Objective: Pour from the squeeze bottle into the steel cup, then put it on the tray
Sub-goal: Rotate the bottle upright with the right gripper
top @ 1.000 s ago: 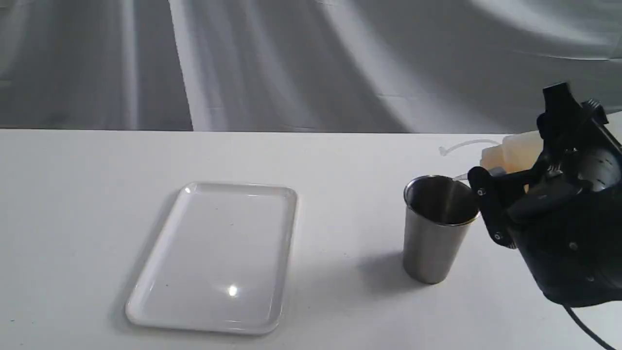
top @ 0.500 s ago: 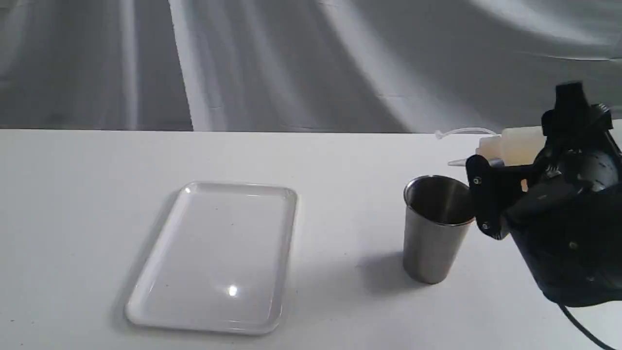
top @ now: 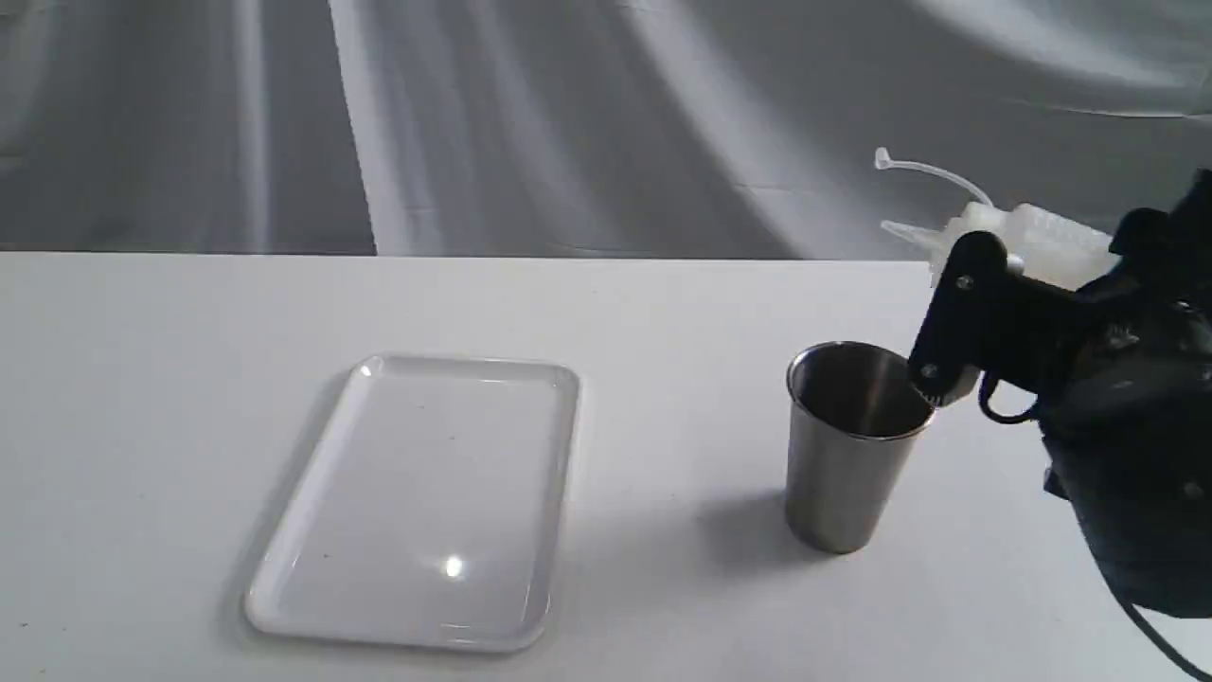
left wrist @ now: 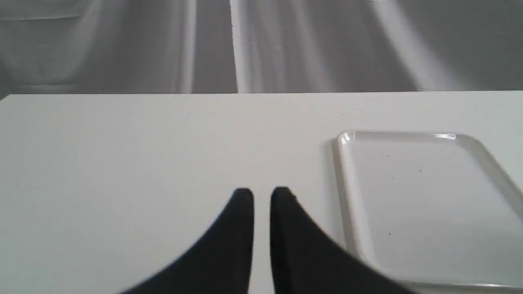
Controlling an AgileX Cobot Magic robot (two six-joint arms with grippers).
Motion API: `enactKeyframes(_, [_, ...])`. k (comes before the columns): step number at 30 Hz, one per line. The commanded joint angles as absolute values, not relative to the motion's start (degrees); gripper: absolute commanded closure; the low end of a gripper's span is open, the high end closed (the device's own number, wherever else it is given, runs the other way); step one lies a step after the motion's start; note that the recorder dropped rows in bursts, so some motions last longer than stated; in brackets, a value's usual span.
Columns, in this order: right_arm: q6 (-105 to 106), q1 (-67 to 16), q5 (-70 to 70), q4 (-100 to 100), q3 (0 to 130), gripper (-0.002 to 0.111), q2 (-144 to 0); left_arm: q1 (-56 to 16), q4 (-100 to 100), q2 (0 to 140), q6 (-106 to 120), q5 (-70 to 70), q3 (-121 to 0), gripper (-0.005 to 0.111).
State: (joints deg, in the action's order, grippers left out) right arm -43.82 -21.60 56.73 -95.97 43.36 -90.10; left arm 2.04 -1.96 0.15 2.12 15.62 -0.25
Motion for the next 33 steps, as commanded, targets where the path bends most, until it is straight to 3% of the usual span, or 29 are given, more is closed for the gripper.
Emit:
enactKeyframes(1, [-52.6, -21.2, 57.0, -96.9, 42.4, 0.108, -87.4, 1.7, -1.9, 0.0, 2.1, 15.2, 0.0, 0.098])
enactKeyframes(12, [-84.6, -21.3, 55.9, -96.4, 42.4, 0.108, -79.5, 1.7, -1.9, 0.0, 1.9, 15.2, 0.0, 0.098])
enactKeyframes(33, [-85.9, -32.3, 31.6, -99.9, 42.4, 0.108, -63.0, 1.7, -1.9, 0.0, 1.9, 15.2, 0.0, 0.098])
